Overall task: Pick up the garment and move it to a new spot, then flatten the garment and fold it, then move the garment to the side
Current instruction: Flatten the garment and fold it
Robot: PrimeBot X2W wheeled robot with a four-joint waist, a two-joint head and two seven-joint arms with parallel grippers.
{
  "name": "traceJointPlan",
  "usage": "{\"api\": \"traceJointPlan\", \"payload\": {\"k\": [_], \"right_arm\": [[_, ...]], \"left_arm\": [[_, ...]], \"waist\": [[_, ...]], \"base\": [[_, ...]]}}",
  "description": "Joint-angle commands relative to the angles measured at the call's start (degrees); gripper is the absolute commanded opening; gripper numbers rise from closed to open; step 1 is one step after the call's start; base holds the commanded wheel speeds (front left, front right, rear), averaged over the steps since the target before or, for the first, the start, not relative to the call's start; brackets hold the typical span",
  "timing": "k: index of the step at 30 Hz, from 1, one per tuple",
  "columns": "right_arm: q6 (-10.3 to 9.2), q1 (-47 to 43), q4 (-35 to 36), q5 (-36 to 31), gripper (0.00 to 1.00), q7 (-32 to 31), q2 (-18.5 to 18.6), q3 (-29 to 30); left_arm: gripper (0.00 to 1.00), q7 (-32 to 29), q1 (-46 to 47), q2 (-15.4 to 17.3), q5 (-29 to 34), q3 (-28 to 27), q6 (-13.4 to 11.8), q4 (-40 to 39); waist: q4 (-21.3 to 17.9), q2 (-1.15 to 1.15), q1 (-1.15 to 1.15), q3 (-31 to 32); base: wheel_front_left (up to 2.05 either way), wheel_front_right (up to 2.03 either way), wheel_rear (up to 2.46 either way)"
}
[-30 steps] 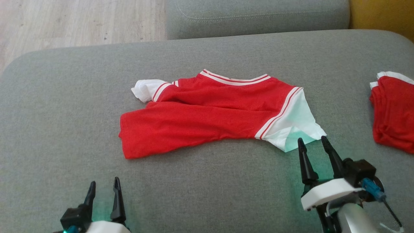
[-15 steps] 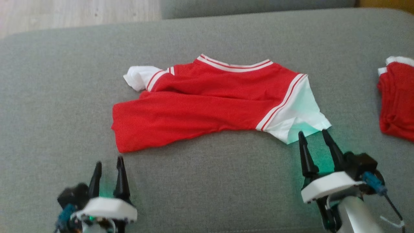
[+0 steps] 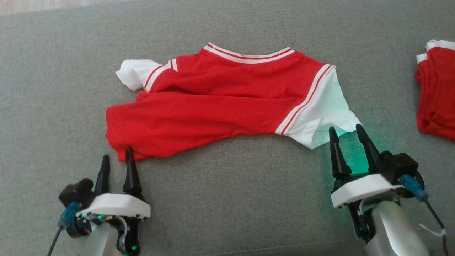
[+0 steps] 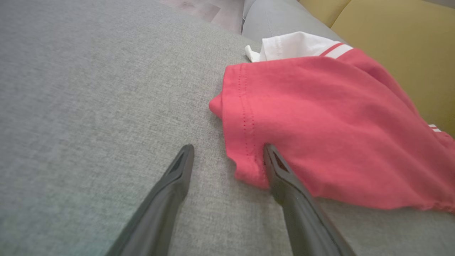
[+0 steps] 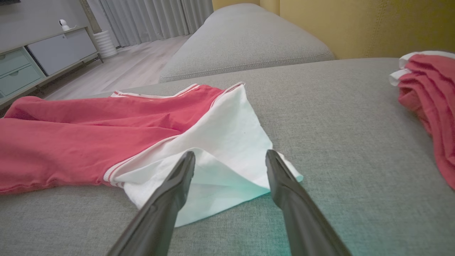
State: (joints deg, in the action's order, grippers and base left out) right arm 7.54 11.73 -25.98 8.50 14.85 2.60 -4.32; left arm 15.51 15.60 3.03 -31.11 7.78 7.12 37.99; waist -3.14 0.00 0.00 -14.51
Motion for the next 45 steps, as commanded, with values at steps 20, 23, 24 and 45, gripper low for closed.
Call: {"api": "traceJointPlan", "payload": {"k": [20, 23, 24, 45], "right_arm": [[-0.05, 1.68, 2.24, 1.29, 1.00, 0.15, 0.28, 1.08], [-0.05, 1.30, 2.45, 1.69, 1.00, 0.15, 0.28, 1.58], [-0.05, 1.05, 2.49, 1.85, 1.00, 0.15, 0.28, 1.86], [-0.05, -0.36, -7.94, 0.03, 1.00, 0.15, 0.28, 3.41]], "left_arm": [[0.00, -0.51, 1.89, 2.72, -3.98, 4.58, 0.36, 1.59], [0.00, -0.51, 0.77, 2.44, -0.62, 0.67, 0.36, -2.38], [0.00, -0.51, 0.04, 2.15, 1.19, -0.89, 0.36, -4.51], [0.00, -0.51, -7.37, -0.13, 8.58, -6.74, 0.36, -16.16]], "waist": [[1.20, 0.00, 0.00, 2.81], [2.00, 0.00, 0.00, 3.98], [2.47, 0.00, 0.00, 4.65], [8.56, 0.00, 0.00, 7.84]], "base": [[0.00, 0.00, 0.00], [0.00, 0.00, 0.00], [0.00, 0.00, 0.00], [0.00, 0.00, 0.00]]}}
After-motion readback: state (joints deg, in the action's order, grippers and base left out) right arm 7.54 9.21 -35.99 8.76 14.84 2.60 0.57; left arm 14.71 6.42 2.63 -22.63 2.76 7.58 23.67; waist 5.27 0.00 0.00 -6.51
